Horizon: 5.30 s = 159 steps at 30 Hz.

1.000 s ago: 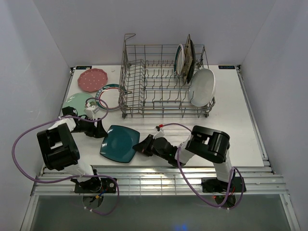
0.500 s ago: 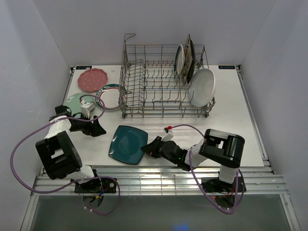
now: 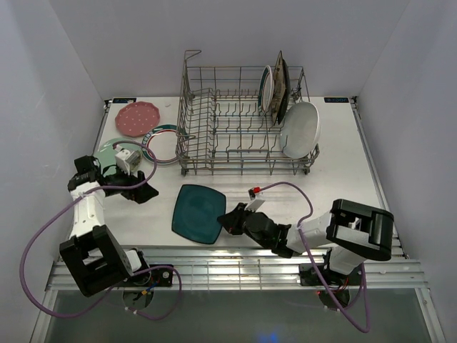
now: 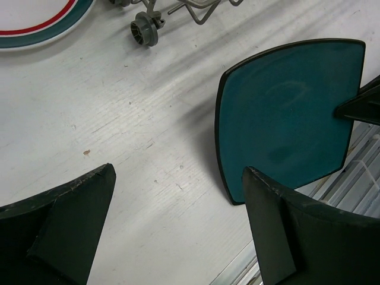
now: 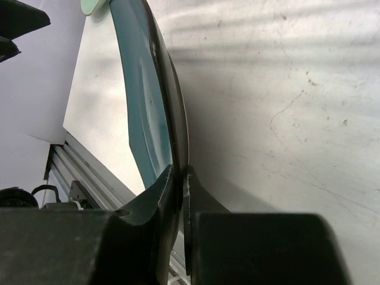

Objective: Load the plates into the dish rack
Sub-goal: Pick up the plate from the corner of the board, then insert the plate into the dish rack.

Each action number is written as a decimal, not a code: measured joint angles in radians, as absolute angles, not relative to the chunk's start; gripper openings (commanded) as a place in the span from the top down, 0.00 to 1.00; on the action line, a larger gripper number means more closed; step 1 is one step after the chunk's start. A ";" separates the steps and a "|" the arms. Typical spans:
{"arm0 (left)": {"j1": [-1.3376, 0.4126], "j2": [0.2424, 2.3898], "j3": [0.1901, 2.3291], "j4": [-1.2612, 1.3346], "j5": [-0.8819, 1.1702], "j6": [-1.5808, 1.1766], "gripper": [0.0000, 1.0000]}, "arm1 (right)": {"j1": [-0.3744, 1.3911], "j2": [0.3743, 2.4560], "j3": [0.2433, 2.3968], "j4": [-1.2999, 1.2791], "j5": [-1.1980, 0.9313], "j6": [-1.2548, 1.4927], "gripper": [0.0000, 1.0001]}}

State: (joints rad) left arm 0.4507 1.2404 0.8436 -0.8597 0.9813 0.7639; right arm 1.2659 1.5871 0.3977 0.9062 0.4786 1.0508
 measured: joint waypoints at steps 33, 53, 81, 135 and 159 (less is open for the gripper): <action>0.451 1.015 0.698 -0.560 0.912 0.488 0.02 | 1.303 1.086 0.531 0.342 0.620 0.559 0.92; 0.451 1.008 0.694 -0.541 0.905 0.478 0.02 | 1.303 1.033 0.776 0.235 0.750 0.312 0.92; 0.451 0.990 0.680 -0.524 0.898 0.473 0.02 | 1.226 1.211 1.065 0.480 0.993 -0.178 0.92; 0.451 0.985 0.673 -0.511 0.893 0.470 0.02 | 0.628 2.167 1.902 0.520 0.853 -0.418 0.92; 0.451 0.985 0.667 -0.500 0.889 0.470 0.02 | 0.593 2.313 2.003 0.630 0.851 -0.506 0.92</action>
State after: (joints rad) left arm 0.4507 0.9852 0.6666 -0.4999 0.8894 0.4698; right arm 0.5934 2.3131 2.0033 0.6296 0.8513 -0.5060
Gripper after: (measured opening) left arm 0.978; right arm 0.109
